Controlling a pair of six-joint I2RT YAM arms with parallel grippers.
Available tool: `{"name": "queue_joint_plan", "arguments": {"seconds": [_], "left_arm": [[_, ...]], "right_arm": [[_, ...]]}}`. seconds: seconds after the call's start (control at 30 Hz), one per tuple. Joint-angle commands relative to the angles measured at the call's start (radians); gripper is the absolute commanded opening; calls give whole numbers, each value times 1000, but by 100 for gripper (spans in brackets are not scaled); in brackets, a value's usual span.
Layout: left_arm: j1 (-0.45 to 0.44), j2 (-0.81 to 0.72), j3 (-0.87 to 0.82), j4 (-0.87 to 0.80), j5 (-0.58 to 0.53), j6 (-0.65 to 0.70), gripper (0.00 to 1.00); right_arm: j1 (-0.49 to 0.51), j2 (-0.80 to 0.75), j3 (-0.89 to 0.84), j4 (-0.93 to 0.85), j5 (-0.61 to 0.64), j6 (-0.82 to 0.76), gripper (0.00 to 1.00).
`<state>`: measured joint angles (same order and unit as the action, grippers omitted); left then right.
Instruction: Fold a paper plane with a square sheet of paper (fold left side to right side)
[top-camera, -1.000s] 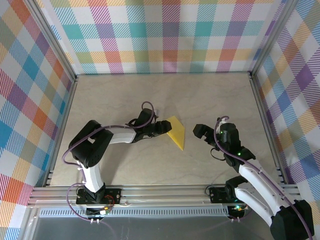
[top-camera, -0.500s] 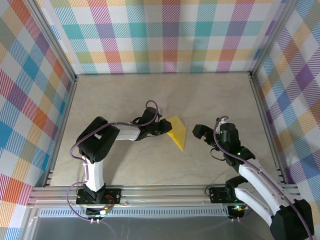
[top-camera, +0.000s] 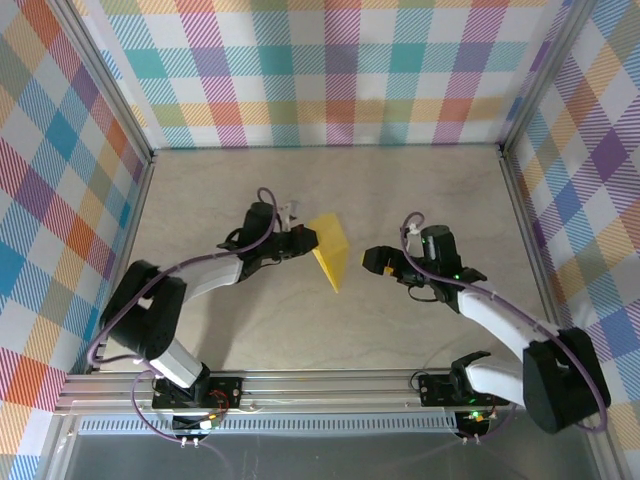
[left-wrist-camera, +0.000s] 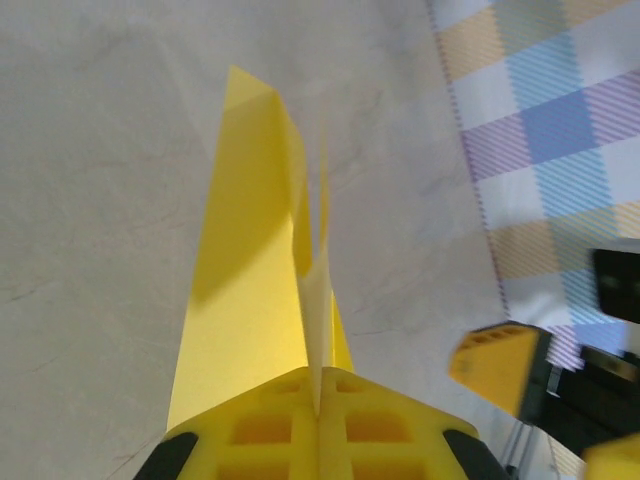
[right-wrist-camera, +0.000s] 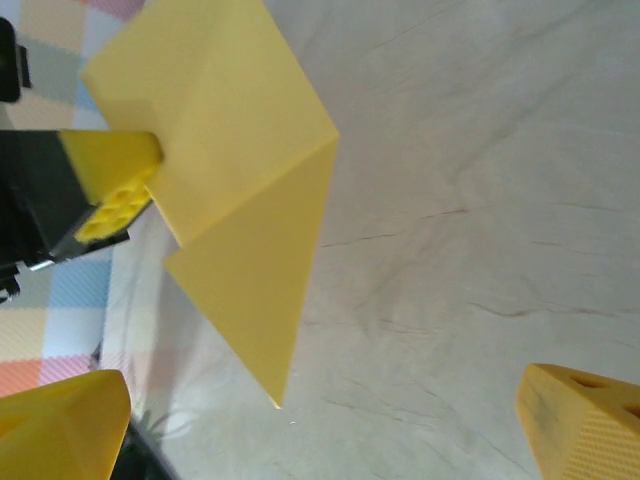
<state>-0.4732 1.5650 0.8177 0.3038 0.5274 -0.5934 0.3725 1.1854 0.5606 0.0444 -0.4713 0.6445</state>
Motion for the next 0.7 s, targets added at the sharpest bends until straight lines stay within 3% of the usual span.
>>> {"name": "queue_joint_plan", "arguments": {"seconds": [0.0,0.13,0.3,0.67], "left_arm": [[29,-75,-36,-54,184,118,0],[39,-129,-58,-79,288,165,0],[39,-136,-76,-50,365,152,0],[40,-132,-72,-132,355,193,0]], "right_arm": [[-6,82,61,130,-224,-29,98],[-1,188,101,240,-352,5,96],[31,293,134,359,-422,59,90],[45,330,210,308,-445,24,67]]}}
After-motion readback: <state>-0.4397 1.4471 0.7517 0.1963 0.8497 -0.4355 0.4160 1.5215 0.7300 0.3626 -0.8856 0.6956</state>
